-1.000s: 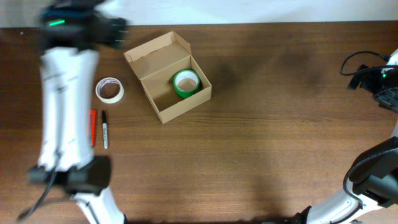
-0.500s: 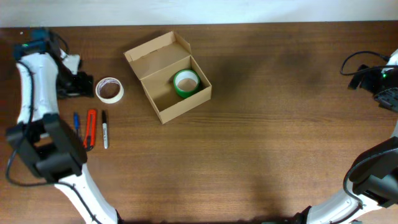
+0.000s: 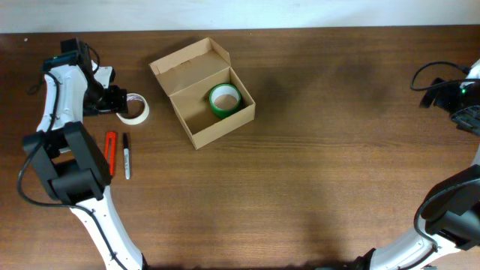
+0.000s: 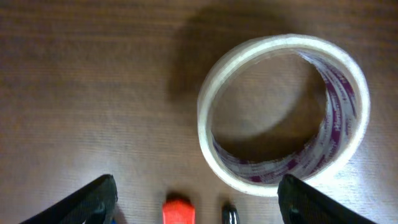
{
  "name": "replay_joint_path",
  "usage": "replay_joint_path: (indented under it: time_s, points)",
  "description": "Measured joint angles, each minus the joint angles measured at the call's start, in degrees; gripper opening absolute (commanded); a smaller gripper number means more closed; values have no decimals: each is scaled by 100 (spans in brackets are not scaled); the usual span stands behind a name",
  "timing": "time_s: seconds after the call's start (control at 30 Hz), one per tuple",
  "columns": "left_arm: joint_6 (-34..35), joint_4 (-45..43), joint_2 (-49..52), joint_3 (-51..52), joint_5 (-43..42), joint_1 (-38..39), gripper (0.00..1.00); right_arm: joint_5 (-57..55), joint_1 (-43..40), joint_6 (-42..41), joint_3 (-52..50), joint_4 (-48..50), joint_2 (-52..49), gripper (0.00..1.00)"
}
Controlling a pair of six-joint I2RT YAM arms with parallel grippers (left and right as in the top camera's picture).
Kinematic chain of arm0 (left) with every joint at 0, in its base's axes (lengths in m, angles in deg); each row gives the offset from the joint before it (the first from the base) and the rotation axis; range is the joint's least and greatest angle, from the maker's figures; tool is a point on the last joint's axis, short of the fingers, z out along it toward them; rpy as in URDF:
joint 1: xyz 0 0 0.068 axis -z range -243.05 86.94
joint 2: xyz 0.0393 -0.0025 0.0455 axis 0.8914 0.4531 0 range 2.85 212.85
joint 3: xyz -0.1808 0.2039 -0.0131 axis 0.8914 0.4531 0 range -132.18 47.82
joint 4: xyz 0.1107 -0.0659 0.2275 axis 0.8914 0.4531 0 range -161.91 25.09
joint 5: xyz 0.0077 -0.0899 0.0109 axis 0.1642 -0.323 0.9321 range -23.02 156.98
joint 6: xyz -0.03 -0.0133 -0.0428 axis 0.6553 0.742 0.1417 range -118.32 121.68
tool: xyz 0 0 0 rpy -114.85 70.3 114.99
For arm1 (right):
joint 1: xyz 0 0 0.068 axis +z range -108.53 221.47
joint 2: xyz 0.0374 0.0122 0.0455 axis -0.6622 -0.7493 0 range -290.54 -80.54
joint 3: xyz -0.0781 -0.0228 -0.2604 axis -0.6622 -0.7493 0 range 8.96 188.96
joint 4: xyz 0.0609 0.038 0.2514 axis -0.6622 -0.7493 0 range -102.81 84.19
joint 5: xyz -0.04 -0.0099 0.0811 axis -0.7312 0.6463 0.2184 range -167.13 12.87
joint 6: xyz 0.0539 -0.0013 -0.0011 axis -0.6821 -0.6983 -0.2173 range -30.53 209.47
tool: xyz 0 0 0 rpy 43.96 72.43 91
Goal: Pack container
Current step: 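Move the left gripper to the white masking tape and grasp it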
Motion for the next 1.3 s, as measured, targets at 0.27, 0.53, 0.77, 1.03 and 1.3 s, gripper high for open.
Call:
replay_joint_path:
  time_s: [0.27, 0.53, 0.77, 1.03, 1.3]
  points:
    - [0, -457, 131, 0, 0, 22, 80, 0, 0, -2, 0, 2, 0, 99]
    - [20, -549, 229, 0, -46, 42, 74, 0, 0, 0, 0, 0, 0, 99]
    - [42, -538, 350, 0, -92, 44, 72, 0, 0, 0, 0, 2, 0, 99]
    - [107, -472, 529, -28, -87, 50, 18, 0, 0, -4, 0, 2, 0, 99]
    - [173, -20, 597, -212, -107, 50, 2, 0, 0, 4, 0, 2, 0, 99]
